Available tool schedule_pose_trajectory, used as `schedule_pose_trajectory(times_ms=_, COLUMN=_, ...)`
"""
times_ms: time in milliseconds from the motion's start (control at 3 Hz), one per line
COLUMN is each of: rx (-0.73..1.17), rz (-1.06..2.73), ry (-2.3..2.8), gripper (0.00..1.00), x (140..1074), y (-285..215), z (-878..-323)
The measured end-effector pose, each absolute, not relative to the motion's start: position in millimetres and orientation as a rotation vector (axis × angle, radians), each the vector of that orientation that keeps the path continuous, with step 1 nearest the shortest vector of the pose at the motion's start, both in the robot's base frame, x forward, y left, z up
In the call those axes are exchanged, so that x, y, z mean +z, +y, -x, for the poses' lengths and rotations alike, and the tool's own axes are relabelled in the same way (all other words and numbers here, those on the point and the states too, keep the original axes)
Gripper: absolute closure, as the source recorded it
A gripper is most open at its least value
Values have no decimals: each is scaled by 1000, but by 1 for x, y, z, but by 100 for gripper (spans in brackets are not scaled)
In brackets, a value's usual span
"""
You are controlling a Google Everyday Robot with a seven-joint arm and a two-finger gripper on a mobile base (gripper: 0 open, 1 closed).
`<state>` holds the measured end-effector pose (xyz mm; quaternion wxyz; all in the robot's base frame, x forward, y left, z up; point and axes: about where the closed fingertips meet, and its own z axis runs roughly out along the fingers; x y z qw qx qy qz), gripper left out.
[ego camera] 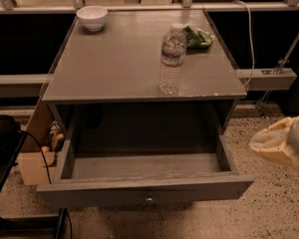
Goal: Close top drawer
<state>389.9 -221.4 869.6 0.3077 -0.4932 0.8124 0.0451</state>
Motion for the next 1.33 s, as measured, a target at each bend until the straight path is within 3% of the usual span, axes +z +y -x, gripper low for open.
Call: schedule_pose_trajectory(times_ms=1333, rx=133, rz=1069, ry=2209, gripper=100, x=825, y=-206, z=-360)
